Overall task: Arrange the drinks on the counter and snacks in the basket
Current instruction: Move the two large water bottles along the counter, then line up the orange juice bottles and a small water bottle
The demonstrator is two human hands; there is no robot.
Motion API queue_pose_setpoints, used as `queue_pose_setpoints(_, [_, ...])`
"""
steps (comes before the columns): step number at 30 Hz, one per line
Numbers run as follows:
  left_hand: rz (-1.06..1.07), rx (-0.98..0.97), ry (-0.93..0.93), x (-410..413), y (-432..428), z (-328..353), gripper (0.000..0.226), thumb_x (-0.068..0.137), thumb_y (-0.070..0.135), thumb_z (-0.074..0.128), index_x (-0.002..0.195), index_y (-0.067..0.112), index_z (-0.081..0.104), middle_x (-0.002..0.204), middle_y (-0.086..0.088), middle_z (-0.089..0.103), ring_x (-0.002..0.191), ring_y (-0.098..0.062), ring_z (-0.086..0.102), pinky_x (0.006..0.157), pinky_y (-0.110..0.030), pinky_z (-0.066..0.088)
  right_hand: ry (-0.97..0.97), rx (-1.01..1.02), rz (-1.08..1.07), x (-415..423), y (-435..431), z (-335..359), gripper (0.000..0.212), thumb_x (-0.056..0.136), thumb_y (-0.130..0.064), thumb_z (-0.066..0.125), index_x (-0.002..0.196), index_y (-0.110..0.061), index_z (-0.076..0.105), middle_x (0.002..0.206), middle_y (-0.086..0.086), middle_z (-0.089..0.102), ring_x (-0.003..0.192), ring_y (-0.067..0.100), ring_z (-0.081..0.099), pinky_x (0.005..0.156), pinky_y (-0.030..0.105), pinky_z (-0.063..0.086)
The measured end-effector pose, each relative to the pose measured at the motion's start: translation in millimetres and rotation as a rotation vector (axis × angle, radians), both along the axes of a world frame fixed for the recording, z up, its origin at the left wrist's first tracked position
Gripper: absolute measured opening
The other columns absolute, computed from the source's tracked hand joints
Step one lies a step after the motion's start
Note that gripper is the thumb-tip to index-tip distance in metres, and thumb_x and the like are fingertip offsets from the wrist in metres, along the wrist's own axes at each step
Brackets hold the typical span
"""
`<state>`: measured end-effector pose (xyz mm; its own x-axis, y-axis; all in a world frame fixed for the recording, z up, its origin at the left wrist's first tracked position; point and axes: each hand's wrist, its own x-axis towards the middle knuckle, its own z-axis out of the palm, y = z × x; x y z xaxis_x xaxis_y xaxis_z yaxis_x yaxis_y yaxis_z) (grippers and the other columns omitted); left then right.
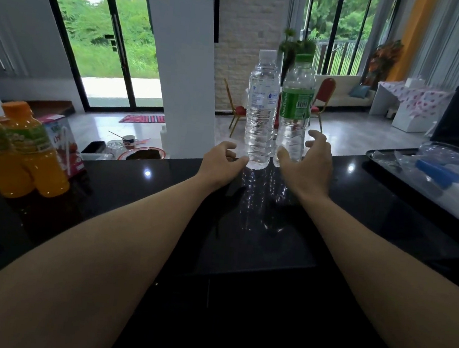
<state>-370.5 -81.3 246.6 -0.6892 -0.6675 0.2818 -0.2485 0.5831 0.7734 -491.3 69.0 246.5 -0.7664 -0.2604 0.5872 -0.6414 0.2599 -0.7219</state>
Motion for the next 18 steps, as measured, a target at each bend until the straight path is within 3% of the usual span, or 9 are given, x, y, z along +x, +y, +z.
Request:
queue_pose_setpoints(3, [-0.044,0.016,-0.075,7,-1,9,0.044,0.095,0.031,0.064,0.133,0.011,0.057,0.121,-0.007,0.063,0.112,-0.022,0.062,0.101,-0.036,0.048,0.193,0.000,0.016,11,5,2,0.051,0.083,-0.044,0.069,0.123,-0.015,0.055,0.108,0.001,0.061,0.100,0.020,0.056,0.091,0.045,0.049])
queue_pose_setpoints(6, [-0.055,-0.126,-0.165,23,1,15,0.044,0.098,0.030,0.058,0.138,0.011,0.054,0.133,-0.011,0.061,0.121,-0.026,0.058,0.108,-0.042,0.043,0.233,0.106,0.111,22,8,3,0.046,0.086,-0.044,0.067,0.122,-0.018,0.060,0.113,0.001,0.063,0.106,0.021,0.056,0.095,0.045,0.048])
queue_pose_setpoints(10, [-0.062,-0.417,-0.434,59,-1,22,0.055,0.100,0.040,0.050,0.148,0.013,0.044,0.147,-0.013,0.051,0.134,-0.030,0.047,0.112,-0.046,0.037,0.250,0.297,0.249,43,9,5,0.054,0.092,-0.054,0.060,0.135,-0.021,0.058,0.135,0.002,0.061,0.127,0.022,0.051,0.110,0.044,0.038])
queue_pose_setpoints(18, [0.079,-0.480,-0.479,146,8,38,0.059,0.102,0.049,0.039,0.153,0.020,0.034,0.154,-0.009,0.042,0.140,-0.030,0.040,0.113,-0.049,0.035,0.216,0.522,0.323,96,6,19,0.075,0.095,-0.068,0.038,0.152,-0.018,0.040,0.154,0.006,0.045,0.142,0.027,0.039,0.117,0.049,0.028])
